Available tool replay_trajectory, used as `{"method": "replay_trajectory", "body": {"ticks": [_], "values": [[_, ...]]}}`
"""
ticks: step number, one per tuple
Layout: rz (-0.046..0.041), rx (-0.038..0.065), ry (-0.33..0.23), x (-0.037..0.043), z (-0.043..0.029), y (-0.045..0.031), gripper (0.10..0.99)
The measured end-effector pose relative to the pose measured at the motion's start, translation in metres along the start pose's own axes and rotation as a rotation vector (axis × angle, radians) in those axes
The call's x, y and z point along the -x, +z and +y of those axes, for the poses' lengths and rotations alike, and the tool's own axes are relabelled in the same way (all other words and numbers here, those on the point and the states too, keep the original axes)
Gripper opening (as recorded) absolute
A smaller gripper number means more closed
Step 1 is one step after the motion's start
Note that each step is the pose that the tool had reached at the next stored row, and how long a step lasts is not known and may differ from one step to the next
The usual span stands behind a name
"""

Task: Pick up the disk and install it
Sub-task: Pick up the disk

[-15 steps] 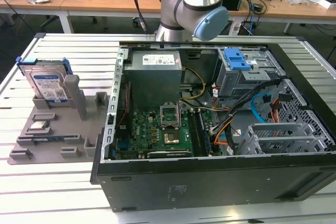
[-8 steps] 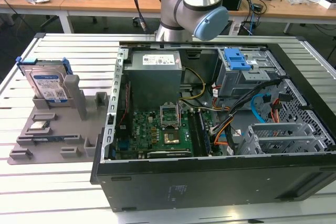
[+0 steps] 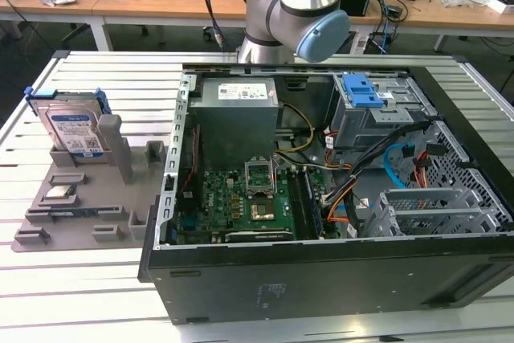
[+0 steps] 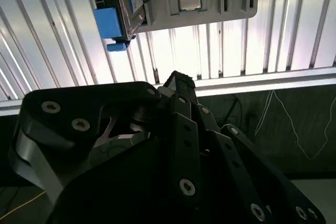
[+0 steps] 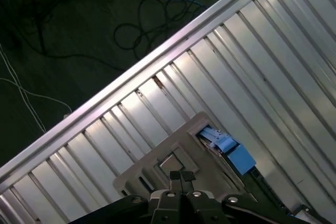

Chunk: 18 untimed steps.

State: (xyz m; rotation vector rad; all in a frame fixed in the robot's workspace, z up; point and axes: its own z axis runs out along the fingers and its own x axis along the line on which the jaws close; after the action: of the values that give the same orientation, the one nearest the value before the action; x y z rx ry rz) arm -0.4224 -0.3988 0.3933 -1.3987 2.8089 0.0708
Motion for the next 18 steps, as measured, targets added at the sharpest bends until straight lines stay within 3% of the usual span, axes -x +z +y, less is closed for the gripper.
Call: {"method": "replay_trajectory", "body": {"ticks": [18], "values": [[0.0086, 0.005, -0.222, 0.0, 0.0, 0.0, 0.106]]}}
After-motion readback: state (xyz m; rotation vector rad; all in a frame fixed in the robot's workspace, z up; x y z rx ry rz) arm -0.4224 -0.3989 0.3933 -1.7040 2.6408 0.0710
